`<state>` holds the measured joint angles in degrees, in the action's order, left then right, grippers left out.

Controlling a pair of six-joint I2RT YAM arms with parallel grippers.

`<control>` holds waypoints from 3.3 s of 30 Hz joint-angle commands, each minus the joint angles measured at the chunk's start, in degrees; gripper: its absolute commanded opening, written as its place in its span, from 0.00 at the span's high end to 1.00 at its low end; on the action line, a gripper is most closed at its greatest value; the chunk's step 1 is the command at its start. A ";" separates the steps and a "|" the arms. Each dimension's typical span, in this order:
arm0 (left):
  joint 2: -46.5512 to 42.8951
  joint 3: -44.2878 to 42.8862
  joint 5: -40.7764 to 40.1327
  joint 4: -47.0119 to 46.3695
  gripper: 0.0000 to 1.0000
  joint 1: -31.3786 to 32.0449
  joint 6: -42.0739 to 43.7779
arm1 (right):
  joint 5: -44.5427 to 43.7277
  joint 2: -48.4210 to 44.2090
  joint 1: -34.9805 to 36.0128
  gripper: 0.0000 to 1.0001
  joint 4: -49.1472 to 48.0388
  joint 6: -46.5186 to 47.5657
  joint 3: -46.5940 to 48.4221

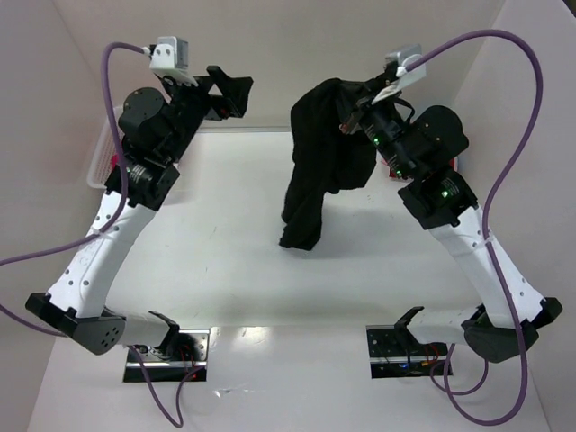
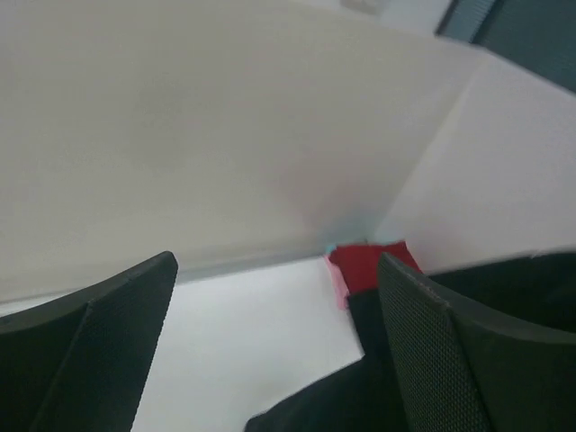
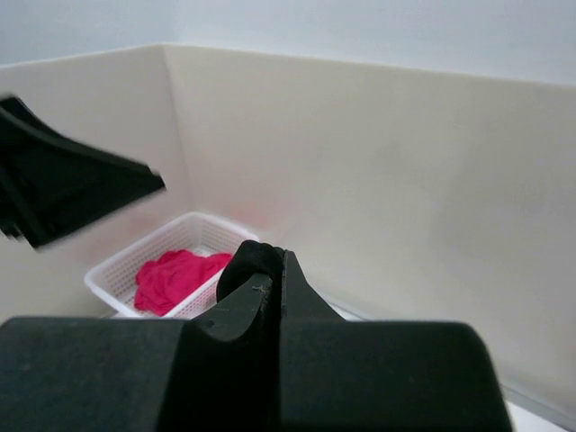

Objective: Fold and stack the t-shirts
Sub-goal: Flatten out the tshirt

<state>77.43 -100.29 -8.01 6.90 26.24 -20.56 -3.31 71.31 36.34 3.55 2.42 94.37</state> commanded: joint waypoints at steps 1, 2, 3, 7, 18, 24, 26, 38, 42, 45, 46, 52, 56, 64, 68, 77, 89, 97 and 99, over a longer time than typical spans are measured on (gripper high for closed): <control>-0.78 8.31 10.88 -8.10 0.00 -2.50 -1.24 | -1.61 -1.61 -0.39 1.00 -0.30 2.41 6.26; -1.31 10.88 14.91 -9.43 0.00 -3.47 -1.24 | -1.61 -1.61 -0.39 1.00 0.31 2.42 8.01; -1.31 13.60 23.92 -10.92 0.00 -4.43 -2.46 | -1.61 -1.61 -0.39 1.00 0.32 3.03 8.90; -1.84 27.06 39.46 -22.51 0.00 -6.90 -6.51 | -1.61 -0.29 -0.39 1.00 2.16 3.56 13.55; 11.33 28.06 63.38 -19.74 0.00 0.38 9.19 | 1.03 -0.30 -0.39 1.00 3.39 -0.92 17.61; 17.67 25.06 68.89 -12.44 0.00 4.96 14.49 | -2.22 -0.29 -0.39 1.00 5.58 -0.05 19.79; 17.67 26.45 68.92 -10.42 0.00 6.80 16.86 | -4.68 0.23 -0.39 1.00 6.99 1.01 21.64; 16.97 30.94 69.11 -5.94 0.23 8.04 19.41 | -10.57 0.23 -0.39 1.00 7.61 6.46 22.18; 15.21 30.94 64.36 -3.47 0.45 8.04 20.64 | -12.07 0.23 -0.39 1.00 7.08 7.08 20.42; 12.67 31.47 59.27 -2.94 0.63 8.04 20.64 | -13.56 0.23 -0.39 1.00 6.03 7.78 18.76; 11.01 31.47 57.68 -3.46 0.82 8.04 20.12 | -14.35 -0.29 -0.39 1.00 6.03 8.30 18.75; 2.66 31.47 45.31 -7.59 1.00 8.04 17.93 | -17.60 -0.91 -0.39 1.00 2.17 8.31 15.23; -2.45 29.46 38.34 -6.90 1.00 6.65 19.14 | -18.83 -1.96 -0.39 1.00 -0.39 8.92 11.64; -9.66 19.54 23.76 0.21 1.00 3.03 26.35 | -26.56 -2.92 -0.39 1.00 -9.34 10.15 5.31; -9.66 17.24 21.90 4.35 0.96 1.09 29.87 | -26.05 -4.16 -1.27 1.00 -11.02 10.68 5.21; -15.63 29.26 26.72 1.28 0.66 -2.16 19.43 | -20.95 -4.08 -1.27 1.00 -9.70 11.30 11.45; -18.81 42.71 39.11 -6.45 0.11 -1.45 7.20 | -16.99 -0.91 -1.27 1.00 -6.72 10.77 14.88; -10.29 39.74 38.26 -9.79 0.00 10.05 10.89 | -21.46 2.51 -1.27 1.00 -3.65 9.10 16.28; -9.05 39.73 35.28 -12.50 0.00 12.60 10.19 | -24.10 3.74 -1.27 1.00 -3.03 9.10 16.29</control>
<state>67.26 -58.02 29.67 0.91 36.84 -10.66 -23.64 73.65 35.35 0.27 12.47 107.94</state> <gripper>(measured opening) 0.997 0.012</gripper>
